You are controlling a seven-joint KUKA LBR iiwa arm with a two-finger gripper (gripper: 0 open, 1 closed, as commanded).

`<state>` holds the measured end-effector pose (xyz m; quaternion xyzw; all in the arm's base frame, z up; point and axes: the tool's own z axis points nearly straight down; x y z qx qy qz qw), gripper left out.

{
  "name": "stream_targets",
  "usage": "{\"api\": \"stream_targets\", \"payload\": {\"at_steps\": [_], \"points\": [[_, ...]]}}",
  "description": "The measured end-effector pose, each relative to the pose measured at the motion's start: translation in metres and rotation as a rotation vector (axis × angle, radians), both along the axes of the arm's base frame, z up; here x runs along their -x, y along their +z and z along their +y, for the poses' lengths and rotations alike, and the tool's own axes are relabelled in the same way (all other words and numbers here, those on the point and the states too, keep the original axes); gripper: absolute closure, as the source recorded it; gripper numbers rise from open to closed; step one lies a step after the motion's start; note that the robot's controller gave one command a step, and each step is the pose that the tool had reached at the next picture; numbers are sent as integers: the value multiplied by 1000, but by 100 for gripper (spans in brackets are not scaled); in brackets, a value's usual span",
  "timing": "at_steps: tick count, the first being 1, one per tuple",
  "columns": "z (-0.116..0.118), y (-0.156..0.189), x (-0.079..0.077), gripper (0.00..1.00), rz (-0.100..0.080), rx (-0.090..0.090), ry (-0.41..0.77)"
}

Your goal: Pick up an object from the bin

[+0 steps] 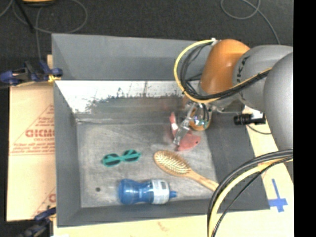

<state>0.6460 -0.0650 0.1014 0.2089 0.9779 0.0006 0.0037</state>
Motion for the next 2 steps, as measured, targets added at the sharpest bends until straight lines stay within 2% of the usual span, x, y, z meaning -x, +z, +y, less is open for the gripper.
{"api": "stream_targets", "payload": {"at_steps": [1,2], "points": [[12,-13,-4,0,4,2,75],[9,-25,11,100,1,0,-86]]}}
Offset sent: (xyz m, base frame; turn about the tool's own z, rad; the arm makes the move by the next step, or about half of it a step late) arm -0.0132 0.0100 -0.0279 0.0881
